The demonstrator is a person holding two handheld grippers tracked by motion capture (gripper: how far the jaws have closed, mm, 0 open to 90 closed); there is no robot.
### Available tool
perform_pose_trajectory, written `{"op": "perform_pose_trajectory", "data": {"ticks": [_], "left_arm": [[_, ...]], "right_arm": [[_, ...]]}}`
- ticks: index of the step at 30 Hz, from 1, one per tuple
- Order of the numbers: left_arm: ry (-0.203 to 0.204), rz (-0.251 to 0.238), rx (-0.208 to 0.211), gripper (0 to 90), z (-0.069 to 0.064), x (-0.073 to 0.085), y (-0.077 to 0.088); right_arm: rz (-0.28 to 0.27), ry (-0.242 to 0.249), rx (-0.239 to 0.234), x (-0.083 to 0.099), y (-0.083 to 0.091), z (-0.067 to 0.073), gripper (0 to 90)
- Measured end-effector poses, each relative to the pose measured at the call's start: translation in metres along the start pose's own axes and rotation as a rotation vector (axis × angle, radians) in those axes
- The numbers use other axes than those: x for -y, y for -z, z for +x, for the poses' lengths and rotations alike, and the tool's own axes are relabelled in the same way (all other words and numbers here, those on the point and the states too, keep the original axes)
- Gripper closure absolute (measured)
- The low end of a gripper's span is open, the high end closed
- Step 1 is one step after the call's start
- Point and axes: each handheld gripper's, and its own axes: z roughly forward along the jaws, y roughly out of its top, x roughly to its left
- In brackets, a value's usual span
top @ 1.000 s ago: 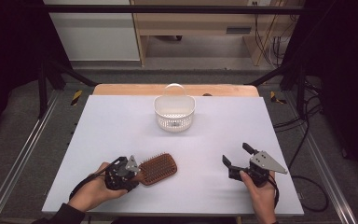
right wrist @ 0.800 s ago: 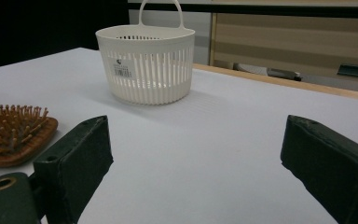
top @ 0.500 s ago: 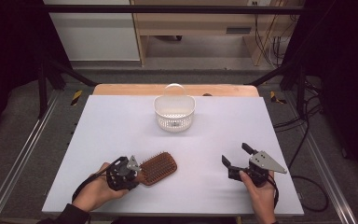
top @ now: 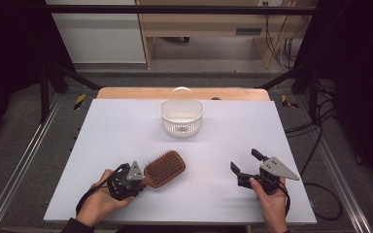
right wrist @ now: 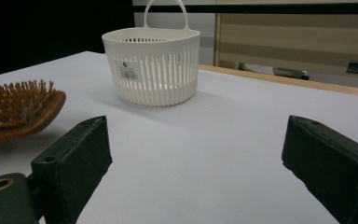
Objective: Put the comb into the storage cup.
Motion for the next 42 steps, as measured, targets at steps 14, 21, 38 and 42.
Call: {"op": "perform_pose_trajectory", "data": {"ticks": [14,21,38,42], "left_arm": [[0.049,-0.397,-0.121,72.2,-0.009,-0.014,-0.009],[0.064,-0.471,-0.170,72.2,-0.009,-0.017,-0.020],[0.109,-0.566,-0.180,72.2,-0.021,-0.008,-0.020],[0.097,-0.576,-0.197,72.2,-0.023,-0.009,-0.019]], "right_arm": [[-0.030,-0.062,-0.090,-0.004,-0.011,0.021,4.9],[-0.020,-0.085,-0.148,-0.011,-0.026,0.040,5.3],[-0.048,-0.283,-0.316,-0.045,-0.069,0.089,7.3],[-0.038,-0.272,-0.338,-0.052,-0.073,0.097,7.9]]}}
